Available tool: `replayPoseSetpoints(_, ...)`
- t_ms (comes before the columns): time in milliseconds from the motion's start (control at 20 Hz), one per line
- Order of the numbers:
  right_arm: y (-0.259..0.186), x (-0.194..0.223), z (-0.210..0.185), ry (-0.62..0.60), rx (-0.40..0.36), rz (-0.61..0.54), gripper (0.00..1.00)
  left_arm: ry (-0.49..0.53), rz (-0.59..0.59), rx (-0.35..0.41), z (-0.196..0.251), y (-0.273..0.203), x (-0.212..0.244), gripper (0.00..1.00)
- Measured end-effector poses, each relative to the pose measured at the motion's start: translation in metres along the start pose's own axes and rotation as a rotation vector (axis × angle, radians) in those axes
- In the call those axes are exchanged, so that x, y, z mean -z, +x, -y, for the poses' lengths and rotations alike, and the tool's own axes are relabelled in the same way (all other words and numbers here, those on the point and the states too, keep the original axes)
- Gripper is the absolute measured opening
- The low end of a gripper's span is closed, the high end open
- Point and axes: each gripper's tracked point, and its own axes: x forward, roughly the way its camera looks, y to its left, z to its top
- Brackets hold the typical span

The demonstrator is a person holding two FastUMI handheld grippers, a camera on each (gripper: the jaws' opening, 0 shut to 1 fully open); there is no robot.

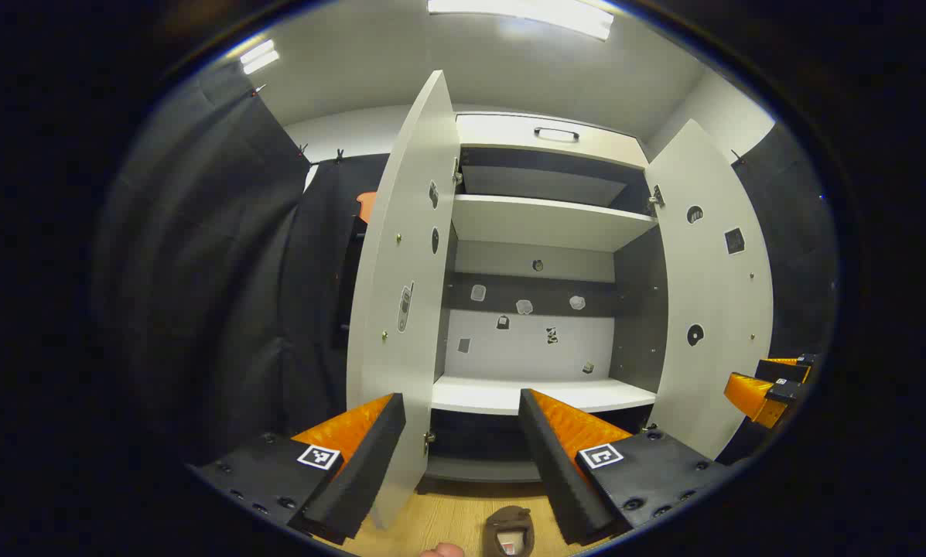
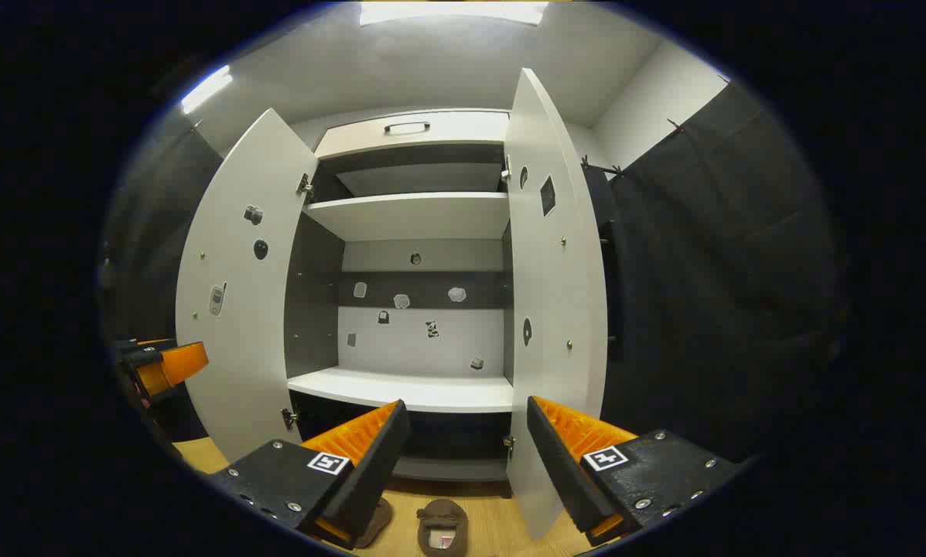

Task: Grab one shoe with the right hand and put it into the shoe cabinet, grab the other shoe with the left hand and put it into the shoe cabinet; then close the right door with the right hand and the left door with the left hand.

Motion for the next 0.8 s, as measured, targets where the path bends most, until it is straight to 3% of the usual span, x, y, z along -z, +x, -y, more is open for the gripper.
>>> replayPoseSetpoints(800,0.0001,0.0014,0.0065,-0.009,0.020,-0.010,0.94,0.025,0.020,-0.021,-0.0028,0.0019,-0.0011,0.96)
